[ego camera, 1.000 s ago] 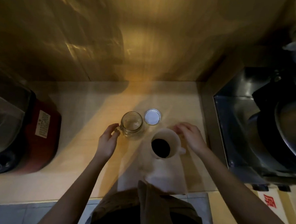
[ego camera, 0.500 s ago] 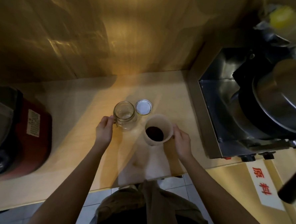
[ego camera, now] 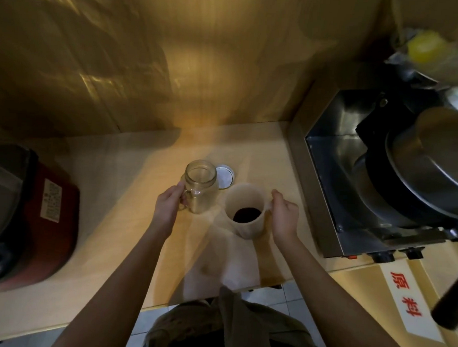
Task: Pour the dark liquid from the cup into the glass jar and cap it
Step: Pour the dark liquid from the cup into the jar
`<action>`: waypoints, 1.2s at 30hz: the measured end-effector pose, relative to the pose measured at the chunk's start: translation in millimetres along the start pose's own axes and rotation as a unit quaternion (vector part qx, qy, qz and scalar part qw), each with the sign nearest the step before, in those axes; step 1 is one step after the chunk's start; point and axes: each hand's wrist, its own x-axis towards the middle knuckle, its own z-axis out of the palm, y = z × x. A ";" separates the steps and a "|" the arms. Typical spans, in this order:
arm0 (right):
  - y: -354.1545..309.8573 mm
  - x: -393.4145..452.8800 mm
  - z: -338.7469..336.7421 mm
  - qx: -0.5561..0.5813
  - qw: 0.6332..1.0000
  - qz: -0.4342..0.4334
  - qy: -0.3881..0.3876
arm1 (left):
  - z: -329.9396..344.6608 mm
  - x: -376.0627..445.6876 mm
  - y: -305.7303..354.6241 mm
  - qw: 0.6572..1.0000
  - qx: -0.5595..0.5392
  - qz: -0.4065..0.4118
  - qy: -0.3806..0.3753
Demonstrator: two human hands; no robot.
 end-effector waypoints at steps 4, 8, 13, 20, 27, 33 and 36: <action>-22.5 12.1 -5.7 -0.015 0.999 -0.044 -0.020 | 8.2 -1.6 8.6 0.999 -0.028 -0.009 -0.018; -61.0 22.8 -9.1 -0.034 0.992 -0.104 -0.070 | 2.8 -4.4 19.8 1.000 -0.013 -0.025 -0.013; -120.1 23.6 -3.6 -0.203 0.941 -0.244 -0.120 | -10.6 -16.7 39.3 0.999 0.009 -0.014 0.028; -184.4 -13.0 24.9 -0.374 0.774 -0.484 -0.163 | -18.5 -35.7 61.5 0.988 0.116 0.083 0.062; -209.0 -40.7 53.1 -0.481 0.613 -0.602 -0.173 | -15.6 -38.6 78.6 0.976 0.135 0.119 0.121; -219.8 -48.6 59.9 -0.490 0.570 -0.640 -0.159 | -9.8 -42.1 81.9 0.969 0.141 0.143 0.144; -223.8 -48.4 60.8 -0.496 0.571 -0.637 -0.146 | -6.5 -41.9 80.5 0.973 0.120 0.136 0.146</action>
